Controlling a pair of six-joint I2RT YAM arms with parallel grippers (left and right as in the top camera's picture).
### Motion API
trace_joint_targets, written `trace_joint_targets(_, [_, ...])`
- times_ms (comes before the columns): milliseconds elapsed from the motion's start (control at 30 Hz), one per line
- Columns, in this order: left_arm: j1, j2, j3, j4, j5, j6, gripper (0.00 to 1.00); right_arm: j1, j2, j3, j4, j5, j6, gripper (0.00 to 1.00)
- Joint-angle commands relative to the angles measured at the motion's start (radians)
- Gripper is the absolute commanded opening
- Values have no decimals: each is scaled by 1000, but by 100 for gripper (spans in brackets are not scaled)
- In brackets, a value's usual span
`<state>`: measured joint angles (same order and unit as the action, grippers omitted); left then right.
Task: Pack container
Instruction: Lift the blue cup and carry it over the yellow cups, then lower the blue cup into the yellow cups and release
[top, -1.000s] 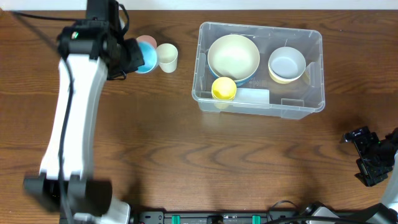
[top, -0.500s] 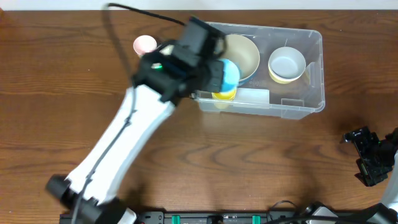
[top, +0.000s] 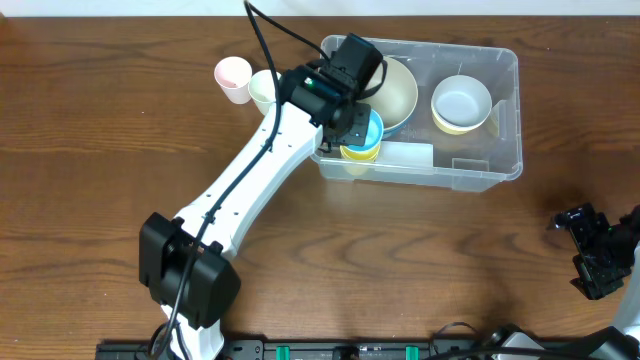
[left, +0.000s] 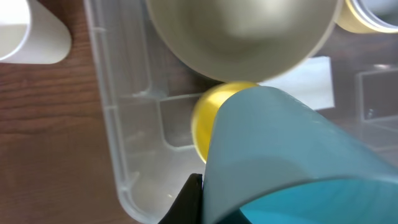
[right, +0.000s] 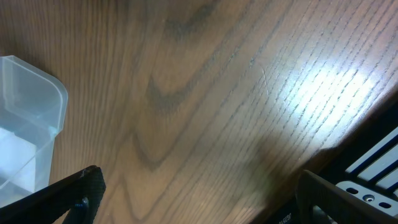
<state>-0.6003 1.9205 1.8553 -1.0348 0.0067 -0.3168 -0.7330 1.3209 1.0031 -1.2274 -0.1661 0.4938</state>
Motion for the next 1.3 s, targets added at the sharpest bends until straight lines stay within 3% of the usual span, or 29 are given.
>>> trace_joint_targets(0, [28, 16, -5, 1, -26, -2, 6, -8, -12, 0, 2, -6, 14, 99])
trace_joint_targets(1000, [38, 23, -45, -36, 19, 10, 6, -8, -12, 0, 2, -6, 14, 99])
trace_joint_targets(1133, [38, 23, -45, -33, 19, 11, 13, -8, -12, 0, 2, -6, 14, 99])
trace_joint_targets(1267, [38, 23, -45, -25, 19, 11, 28, -8, -12, 0, 2, -6, 14, 99])
